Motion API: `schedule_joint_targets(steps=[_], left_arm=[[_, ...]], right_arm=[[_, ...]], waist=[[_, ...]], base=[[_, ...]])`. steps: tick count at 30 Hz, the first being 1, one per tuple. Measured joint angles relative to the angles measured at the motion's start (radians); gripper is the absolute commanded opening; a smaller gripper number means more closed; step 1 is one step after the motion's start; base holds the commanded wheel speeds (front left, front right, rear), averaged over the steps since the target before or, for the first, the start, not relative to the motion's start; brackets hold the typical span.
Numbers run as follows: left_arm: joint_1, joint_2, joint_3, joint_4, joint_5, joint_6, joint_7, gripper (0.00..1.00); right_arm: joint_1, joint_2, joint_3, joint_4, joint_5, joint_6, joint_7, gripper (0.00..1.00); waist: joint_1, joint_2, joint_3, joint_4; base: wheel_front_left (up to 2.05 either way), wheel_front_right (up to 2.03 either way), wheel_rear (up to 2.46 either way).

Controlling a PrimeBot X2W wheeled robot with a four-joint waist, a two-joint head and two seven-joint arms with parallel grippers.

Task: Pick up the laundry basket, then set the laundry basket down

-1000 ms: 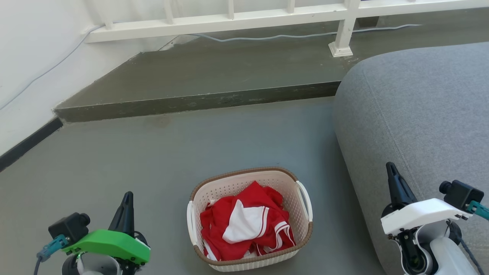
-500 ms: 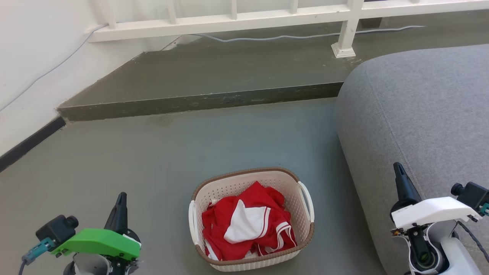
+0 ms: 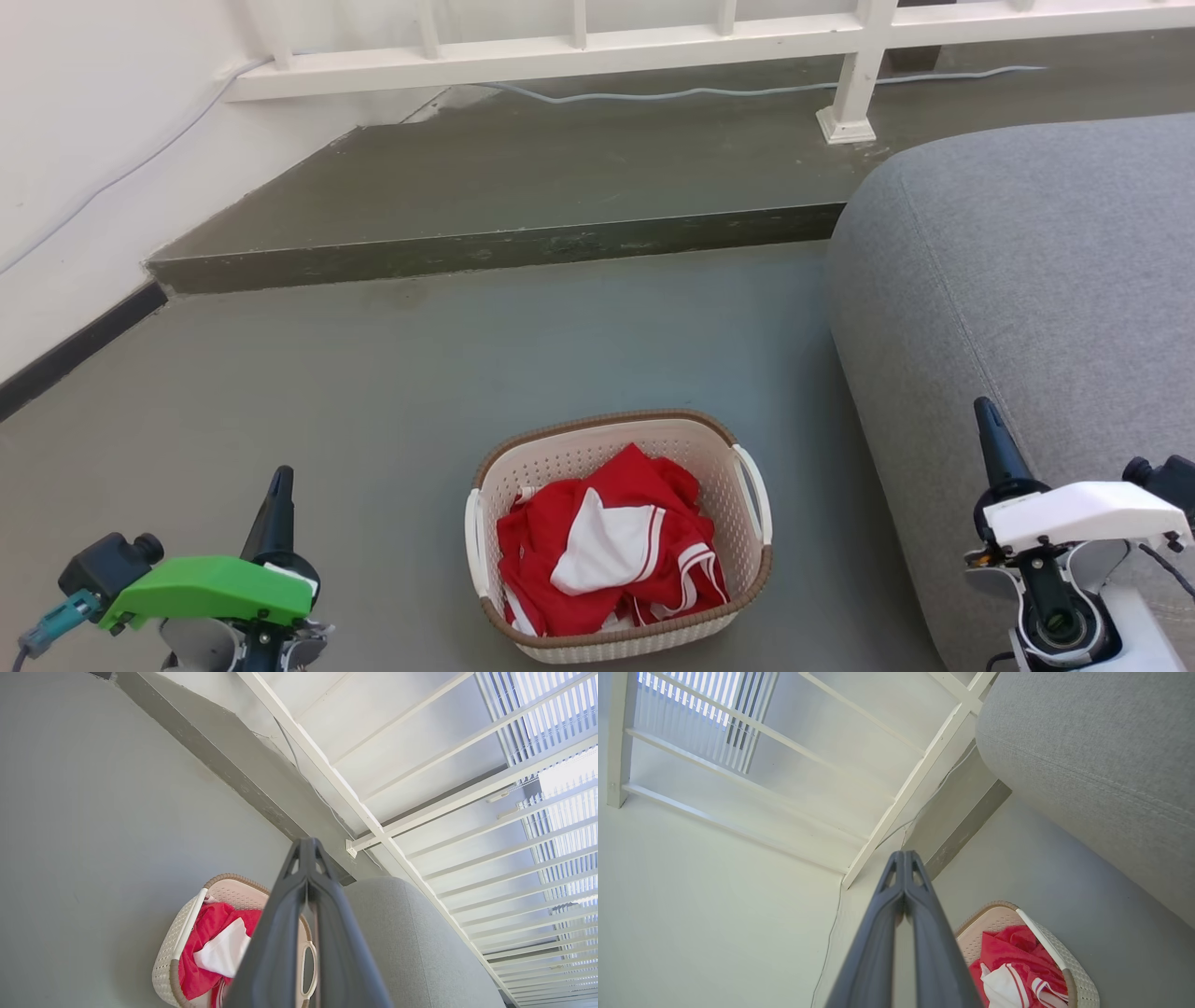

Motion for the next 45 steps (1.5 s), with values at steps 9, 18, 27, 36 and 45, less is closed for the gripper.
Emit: schedule_joint_targets(steps=[9,18,27,36,45], left_arm=[[0.000,-0.001,0.025,-0.008,-0.106,-0.001,0.036,0.00],[0.000,-0.002,0.054,-0.014,-0.216,-0.001,0.067,0.00],[-0.001,-0.003,0.082,-0.020,-0.319,-0.001,0.101,0.00],[-0.001,-0.006,0.110,-0.034,-0.427,-0.002,0.128,0.00],[-0.001,-0.008,0.131,-0.041,-0.523,-0.010,0.162,0.00]], right_arm=[[-0.006,0.005,-0.030,0.000,0.108,0.004,0.032,0.00],[-0.019,0.008,-0.063,-0.001,0.230,0.013,0.064,0.00],[-0.019,0.013,-0.092,-0.001,0.340,0.021,0.100,0.00],[-0.020,0.022,-0.121,-0.001,0.452,0.030,0.131,0.00],[-0.021,0.030,-0.151,-0.001,0.561,0.031,0.161,0.00]], waist=[[0.0000,0.0000,-0.001,0.006],[0.0000,0.0000,-0.002,0.012],[0.0000,0.0000,-0.003,0.017],[0.0000,0.0000,-0.004,0.023],[0.0000,0.0000,-0.005,0.028]], base=[[0.00,0.00,0.00],[0.00,0.00,0.00],[0.00,0.00,0.00],[0.00,0.00,0.00],[0.00,0.00,0.00]])
